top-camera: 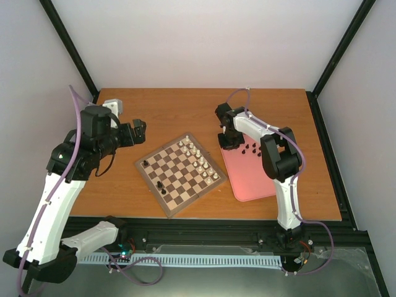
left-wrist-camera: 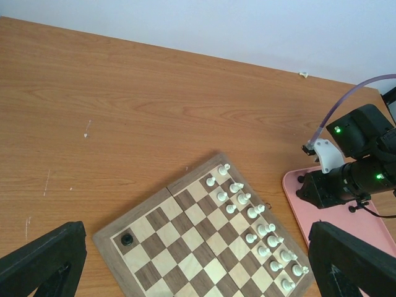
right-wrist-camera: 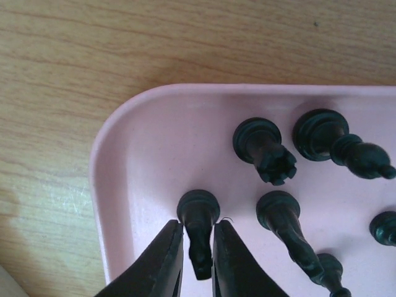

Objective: Set up the chess pieces on the board
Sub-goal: Pick up the chess piece from the storage box, then place the chess piece on the chessboard.

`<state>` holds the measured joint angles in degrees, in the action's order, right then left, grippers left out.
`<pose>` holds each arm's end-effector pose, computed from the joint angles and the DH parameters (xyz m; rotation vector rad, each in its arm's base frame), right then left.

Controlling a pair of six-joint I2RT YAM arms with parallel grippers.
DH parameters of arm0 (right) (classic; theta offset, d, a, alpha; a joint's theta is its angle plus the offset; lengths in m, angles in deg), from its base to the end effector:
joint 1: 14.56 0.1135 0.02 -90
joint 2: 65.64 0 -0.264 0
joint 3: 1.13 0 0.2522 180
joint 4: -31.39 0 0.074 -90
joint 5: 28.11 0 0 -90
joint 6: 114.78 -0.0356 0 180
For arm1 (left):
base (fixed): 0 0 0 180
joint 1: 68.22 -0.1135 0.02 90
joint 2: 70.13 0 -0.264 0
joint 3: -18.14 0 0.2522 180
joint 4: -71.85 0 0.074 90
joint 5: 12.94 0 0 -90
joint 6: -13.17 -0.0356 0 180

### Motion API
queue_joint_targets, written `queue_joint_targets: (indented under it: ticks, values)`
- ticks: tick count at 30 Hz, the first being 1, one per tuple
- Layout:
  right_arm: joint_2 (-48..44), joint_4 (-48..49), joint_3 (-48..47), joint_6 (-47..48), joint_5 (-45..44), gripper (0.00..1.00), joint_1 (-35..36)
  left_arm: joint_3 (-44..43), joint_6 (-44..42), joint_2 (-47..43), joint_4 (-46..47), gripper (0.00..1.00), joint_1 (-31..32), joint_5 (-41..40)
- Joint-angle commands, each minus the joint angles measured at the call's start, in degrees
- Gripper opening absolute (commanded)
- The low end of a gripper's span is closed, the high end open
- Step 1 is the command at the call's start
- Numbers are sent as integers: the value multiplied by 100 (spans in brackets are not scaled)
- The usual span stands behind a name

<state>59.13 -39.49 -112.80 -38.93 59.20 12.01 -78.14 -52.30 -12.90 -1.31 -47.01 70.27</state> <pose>0.3833 0.1898 0.1642 -0.3237 3.0094 -0.0113 0.1539 -0.0552 0.4330 -0.1317 2.1762 -0.3301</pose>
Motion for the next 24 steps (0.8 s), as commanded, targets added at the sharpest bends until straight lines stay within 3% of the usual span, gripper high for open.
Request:
queue_joint_targets:
  ticks: [1, 7, 15, 24]
  values:
    - [35, -24, -146, 43, 27, 13, -46, -22, 47, 23, 165, 100, -21, 73]
    - [-115, -96, -128, 55, 70, 6, -46, -1, 43, -7, 172, 100, -21, 99]
    - [-827, -541, -483, 18, 237, 6, 57, 34, 83, -121, 142, 100, -21, 117]
    - [-968, -944, -1377, -160, 541, 6, 789, 59, 126, -300, 58, 100, -21, 98]
